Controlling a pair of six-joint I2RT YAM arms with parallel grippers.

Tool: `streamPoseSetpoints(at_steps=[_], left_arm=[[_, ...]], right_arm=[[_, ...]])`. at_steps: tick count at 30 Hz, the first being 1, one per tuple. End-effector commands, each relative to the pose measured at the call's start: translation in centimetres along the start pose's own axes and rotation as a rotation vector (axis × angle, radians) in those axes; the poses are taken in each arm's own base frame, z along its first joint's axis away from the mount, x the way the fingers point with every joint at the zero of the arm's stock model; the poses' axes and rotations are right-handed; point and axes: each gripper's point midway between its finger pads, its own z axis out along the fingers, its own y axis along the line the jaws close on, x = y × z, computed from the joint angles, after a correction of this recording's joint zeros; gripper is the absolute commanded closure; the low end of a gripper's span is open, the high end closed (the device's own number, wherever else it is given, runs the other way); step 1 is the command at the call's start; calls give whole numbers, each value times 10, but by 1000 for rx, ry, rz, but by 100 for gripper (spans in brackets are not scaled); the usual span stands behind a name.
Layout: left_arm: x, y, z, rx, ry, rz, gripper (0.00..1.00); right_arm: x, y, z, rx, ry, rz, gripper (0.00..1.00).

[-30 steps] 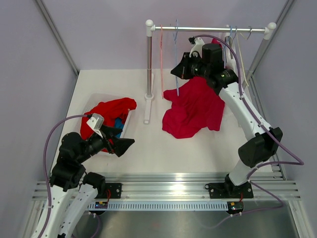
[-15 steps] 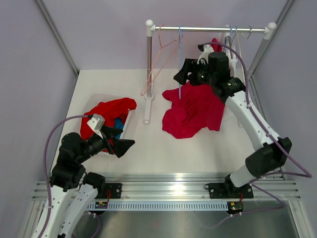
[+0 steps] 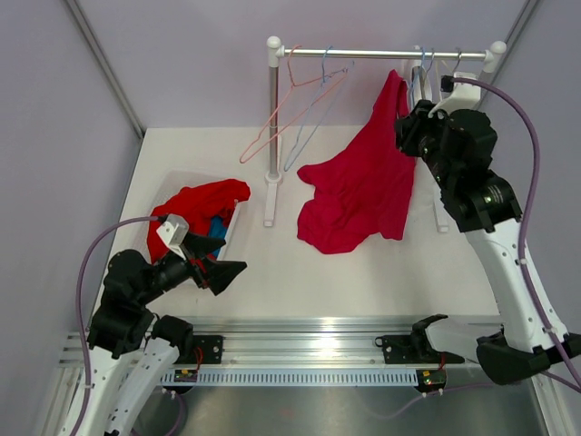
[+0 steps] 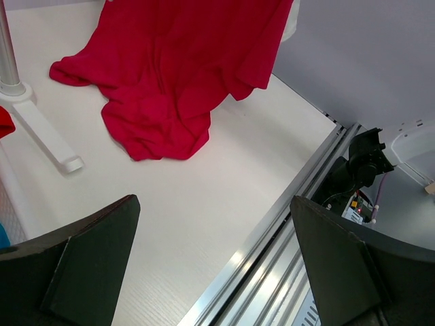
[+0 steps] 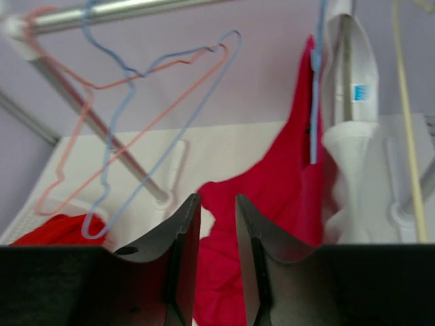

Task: Remove the t-shirt from the hanger

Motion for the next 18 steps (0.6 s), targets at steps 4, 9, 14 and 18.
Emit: streamPoseSetpoints(at_steps=[4,9,14,18], left_arm=[[-4,-15,-3,71,-26,46,1],[-3,-18,-4,83,-24,49,1],[-2,-18,-3,88,-16,45,1],[-2,-18,-2,86,-14,43,1]], right_arm=[[39,-70,29,311,161,-114,67],[59,-89,41,397,202,-131,54],[68,-90,39,389,203,-136,54],[57,-80,23,332,170,-112,60]])
